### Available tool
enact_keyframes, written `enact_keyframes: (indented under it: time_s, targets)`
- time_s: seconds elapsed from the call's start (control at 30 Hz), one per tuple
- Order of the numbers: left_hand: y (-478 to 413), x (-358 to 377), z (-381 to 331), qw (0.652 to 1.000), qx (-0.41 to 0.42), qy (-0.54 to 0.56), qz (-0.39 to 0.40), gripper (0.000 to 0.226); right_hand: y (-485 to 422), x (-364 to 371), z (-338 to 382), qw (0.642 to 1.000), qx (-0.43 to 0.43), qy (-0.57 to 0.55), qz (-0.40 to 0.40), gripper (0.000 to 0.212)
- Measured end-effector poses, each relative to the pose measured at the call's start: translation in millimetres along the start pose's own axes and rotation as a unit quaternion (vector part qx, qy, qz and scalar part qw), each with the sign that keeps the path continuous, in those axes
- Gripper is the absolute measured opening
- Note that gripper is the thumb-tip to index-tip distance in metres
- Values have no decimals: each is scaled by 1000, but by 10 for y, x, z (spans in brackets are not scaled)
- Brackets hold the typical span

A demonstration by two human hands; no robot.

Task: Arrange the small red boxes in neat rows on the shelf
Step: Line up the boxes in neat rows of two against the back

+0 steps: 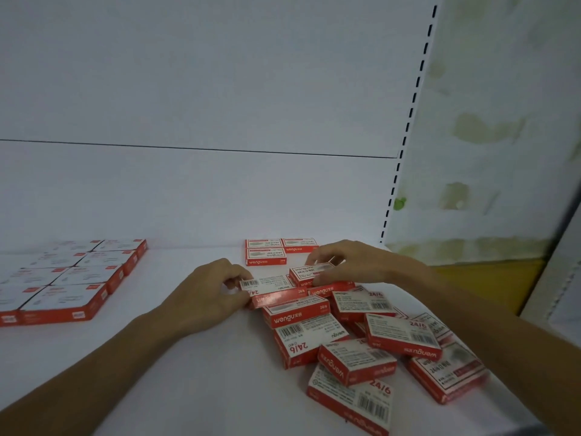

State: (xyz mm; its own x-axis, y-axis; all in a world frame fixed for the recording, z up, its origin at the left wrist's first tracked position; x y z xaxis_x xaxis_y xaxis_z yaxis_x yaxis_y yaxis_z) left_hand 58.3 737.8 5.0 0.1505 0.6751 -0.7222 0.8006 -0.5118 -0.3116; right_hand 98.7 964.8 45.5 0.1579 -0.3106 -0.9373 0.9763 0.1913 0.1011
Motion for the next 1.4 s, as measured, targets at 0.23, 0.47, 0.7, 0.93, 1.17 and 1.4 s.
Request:
enact_keyframes:
  time_s: [0.23,0.47,0.7,0.93,1.17,1.4]
  targets:
    - [33,10,-84,1000,-12,14,-9,13,75,53,-69,999,-18,-40,-20,18]
    - [-25,36,-291,999,4,-18,-49,26,50,-40,-47,996,-39,-19,-83,25]
    - [-202,95,-602,996,-25,63,-58,31,-58,-166,241,962,-96,-6,-255,34]
    - [-307,152,-716,916,-81,382,-92,32,-101,-114,353,957,-139,-57,-248,68]
    - [-272,188,-520,922,-115,341,-142,10,-20,-117,297,956,-202,-53,-207,47]
    - [-305,113,-497,953,-27,286,-97,11,-42,-101,227,932,-241,34,-267,44]
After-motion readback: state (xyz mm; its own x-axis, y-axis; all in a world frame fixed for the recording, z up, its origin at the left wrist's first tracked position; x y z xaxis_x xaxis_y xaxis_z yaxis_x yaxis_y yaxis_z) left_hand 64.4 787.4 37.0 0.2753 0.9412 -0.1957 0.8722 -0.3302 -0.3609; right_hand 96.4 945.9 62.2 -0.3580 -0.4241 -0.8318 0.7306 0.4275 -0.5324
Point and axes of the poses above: each hand's wrist, its own y-axis away from the middle knuckle, its own x-axis out of the palm, z = x × y, the point moved 3 cm from there along -y, towards the middle knuckle, and after that the axes turned 9 degrees about y, right-handed, at the moved point
